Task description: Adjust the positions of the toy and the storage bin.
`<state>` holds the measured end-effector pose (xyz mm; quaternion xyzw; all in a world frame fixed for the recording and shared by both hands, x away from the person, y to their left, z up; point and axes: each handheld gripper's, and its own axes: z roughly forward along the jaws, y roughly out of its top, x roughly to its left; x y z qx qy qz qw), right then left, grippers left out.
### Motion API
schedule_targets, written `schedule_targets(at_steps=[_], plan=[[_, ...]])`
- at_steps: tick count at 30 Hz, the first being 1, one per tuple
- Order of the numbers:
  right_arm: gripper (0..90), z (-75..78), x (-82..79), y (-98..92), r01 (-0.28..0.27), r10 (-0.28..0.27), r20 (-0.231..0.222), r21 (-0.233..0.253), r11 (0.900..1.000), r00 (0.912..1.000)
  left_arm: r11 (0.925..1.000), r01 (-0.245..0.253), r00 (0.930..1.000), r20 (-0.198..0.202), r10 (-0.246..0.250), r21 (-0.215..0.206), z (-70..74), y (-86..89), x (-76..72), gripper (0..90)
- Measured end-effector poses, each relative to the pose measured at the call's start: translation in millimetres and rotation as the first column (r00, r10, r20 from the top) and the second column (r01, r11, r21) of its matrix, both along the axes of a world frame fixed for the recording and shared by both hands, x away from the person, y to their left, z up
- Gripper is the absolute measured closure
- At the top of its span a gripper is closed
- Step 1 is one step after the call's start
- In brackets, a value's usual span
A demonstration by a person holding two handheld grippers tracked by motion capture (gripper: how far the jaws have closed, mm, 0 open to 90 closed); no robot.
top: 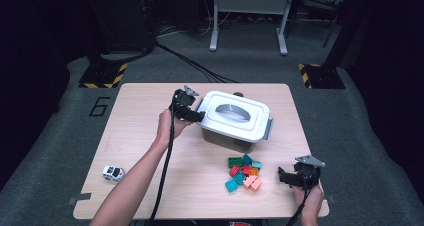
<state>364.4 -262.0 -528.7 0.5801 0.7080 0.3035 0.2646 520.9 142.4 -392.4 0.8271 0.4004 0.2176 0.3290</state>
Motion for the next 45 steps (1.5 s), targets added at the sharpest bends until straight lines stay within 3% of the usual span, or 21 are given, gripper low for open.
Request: schedule_targets(at_steps=[5,9,13,16,18,21,25,31,36,39,45], plan=[[6.5,0.3,-0.5,0.3,-0.001,0.001,0.003,0.002,1.000,1.0000,0.9999,-0.011,0.9999,0.008,0.011,-0.009,-0.9,-0.4,-0.8,25.2],[6.4,7.0,-1.4,-1.8,-0.032,0.032,0.003,0.048,0.998,0.9995,0.9999,-0.010,0.9999,0.007,0.010,0.005,0.1,-1.0,-0.6,25.2],[6.6,47.2,-1.7,7.5,-0.055,0.043,0.092,0.135,0.989,0.9949,0.9998,-0.020,0.9998,0.006,0.020,-0.006,-0.6,-1.2,-0.3,25.2],[7.3,79.5,7.4,22.5,-0.112,0.091,0.136,0.155,0.982,0.9865,0.9996,-0.024,0.9997,0.007,0.024,-0.011,-0.9,-1.3,-0.4,25.2],[9.5,91.6,14.5,30.7,-0.140,0.117,0.147,0.159,0.977,0.9823,0.9996,-0.024,0.9997,0.005,0.024,-0.015,-1.2,-0.7,-0.3,25.2],[13.5,102.1,24.7,40.3,-0.169,0.139,0.153,0.207,0.964,0.9785,0.9993,-0.024,0.9997,-0.003,0.024,-0.030,-1.8,1.0,0.7,25.2],[19.5,113.1,39.7,53.6,-0.184,0.153,0.135,0.264,0.947,0.9789,0.9984,-0.022,0.9997,-0.011,0.022,-0.052,-3.0,3.2,1.9,25.2],[29.6,118.3,56.5,66.4,-0.144,0.130,0.070,0.269,0.952,0.9891,0.9986,-0.017,0.9998,-0.010,0.016,-0.051,-2.8,3.1,1.8,25.6],[31.4,120.0,67.1,73.8,-0.150,0.144,0.042,0.275,0.950,0.9887,0.9981,-0.016,0.9997,-0.019,0.015,-0.060,-3.2,4.3,2.1,25.8],[37.4,119.5,71.9,80.3,-0.142,0.139,0.029,0.244,0.959,0.9898,0.9981,-0.014,0.9997,-0.020,0.013,-0.060,-3.3,5.0,1.8,26.0],[43.5,118.9,80.1,80.5,-0.125,0.126,0.016,0.279,0.952,0.9919,0.9977,-0.015,0.9995,-0.028,0.013,-0.065,-3.4,5.8,-0.2,26.3]])
